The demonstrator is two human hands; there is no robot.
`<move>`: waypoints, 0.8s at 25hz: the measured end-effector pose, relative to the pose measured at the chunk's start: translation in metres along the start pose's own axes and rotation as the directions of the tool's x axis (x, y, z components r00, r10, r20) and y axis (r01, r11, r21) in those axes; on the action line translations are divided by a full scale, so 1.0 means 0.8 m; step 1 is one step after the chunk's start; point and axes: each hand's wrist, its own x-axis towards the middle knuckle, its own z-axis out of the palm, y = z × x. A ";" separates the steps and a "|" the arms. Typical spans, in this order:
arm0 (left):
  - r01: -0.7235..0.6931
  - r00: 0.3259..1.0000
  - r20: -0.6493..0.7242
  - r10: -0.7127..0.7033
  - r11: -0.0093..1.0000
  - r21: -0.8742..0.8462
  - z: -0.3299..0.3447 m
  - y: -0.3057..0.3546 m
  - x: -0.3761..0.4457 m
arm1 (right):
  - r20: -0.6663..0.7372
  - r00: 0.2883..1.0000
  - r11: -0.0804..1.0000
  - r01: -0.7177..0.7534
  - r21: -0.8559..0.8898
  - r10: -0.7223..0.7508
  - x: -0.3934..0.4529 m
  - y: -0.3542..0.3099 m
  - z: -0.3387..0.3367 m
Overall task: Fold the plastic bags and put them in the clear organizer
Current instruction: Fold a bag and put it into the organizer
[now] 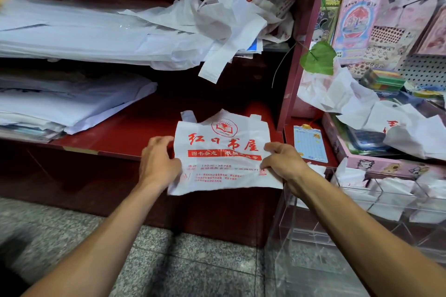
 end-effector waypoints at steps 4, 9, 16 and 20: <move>-0.406 0.912 0.118 0.394 0.906 0.118 0.009 0.027 -0.015 | 0.150 0.987 0.993 -0.074 0.087 0.060 0.001 -0.002 0.000; -0.443 0.838 0.431 0.335 0.879 0.179 0.031 0.034 -0.016 | -0.101 0.969 0.922 0.181 -0.343 -0.227 -0.002 0.001 0.001; -0.417 0.875 0.309 0.373 0.904 0.090 0.041 0.034 -0.017 | -0.033 0.904 0.710 0.312 -0.632 -0.427 0.047 0.014 0.006; -0.409 0.886 0.285 0.366 0.906 0.109 0.038 0.037 -0.012 | 0.072 0.955 0.570 0.231 -0.789 -0.287 0.092 0.014 0.013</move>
